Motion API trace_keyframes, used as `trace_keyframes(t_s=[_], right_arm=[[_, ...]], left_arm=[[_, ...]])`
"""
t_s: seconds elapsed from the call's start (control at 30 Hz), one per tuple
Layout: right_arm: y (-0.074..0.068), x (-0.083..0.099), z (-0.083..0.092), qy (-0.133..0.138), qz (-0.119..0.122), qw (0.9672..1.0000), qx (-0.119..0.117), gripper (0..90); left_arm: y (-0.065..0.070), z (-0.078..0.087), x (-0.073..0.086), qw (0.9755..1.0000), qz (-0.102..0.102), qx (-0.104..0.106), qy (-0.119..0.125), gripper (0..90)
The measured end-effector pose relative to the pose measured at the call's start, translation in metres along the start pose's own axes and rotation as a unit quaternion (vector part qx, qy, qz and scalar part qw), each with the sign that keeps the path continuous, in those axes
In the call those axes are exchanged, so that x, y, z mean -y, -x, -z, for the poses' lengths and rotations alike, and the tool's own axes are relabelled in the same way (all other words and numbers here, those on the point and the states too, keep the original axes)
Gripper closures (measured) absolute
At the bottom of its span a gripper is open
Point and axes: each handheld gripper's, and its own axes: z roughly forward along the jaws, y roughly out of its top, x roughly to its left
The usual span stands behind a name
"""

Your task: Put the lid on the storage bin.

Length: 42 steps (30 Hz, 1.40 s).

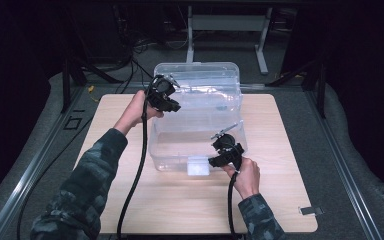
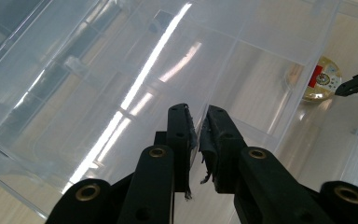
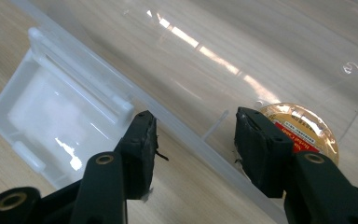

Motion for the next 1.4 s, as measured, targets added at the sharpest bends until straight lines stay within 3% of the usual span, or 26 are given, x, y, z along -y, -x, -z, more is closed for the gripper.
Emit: trace_keyframes(t_s=[0.47,0.57,0.6,0.63,0.67,0.87,1.4], right_arm=[[0.006,-0.009,-0.006,0.006,-0.003,1.0,0.002,48.4],[0.007,-0.011,-0.007,0.005,-0.001,1.0,0.008,48.1],[0.007,-0.012,-0.007,0.0,0.001,0.9997,0.024,47.3],[0.007,-0.012,-0.008,0.004,0.0,0.9997,0.025,47.0],[0.008,-0.013,-0.009,0.009,-0.004,0.9998,0.015,46.7],[0.009,-0.014,-0.01,0.015,-0.007,0.9998,0.013,46.6],[0.009,-0.013,-0.01,0.019,-0.006,0.9996,0.022,44.4]], left_arm=[[0.006,0.001,0.006,0.9999,-0.002,-0.005,0.01,80.9],[0.006,0.001,0.008,0.9999,-0.001,-0.002,0.011,80.9],[0.007,0.001,0.008,0.9999,-0.002,-0.002,0.011,81.0],[0.007,0.0,0.009,0.9999,-0.003,-0.005,0.012,81.0],[0.007,0.0,0.01,0.9999,-0.001,-0.002,0.013,80.9],[0.012,0.001,0.013,0.9999,-0.003,-0.004,0.009,80.8],[0.019,0.001,0.018,0.9999,-0.004,-0.007,0.01,80.9]])
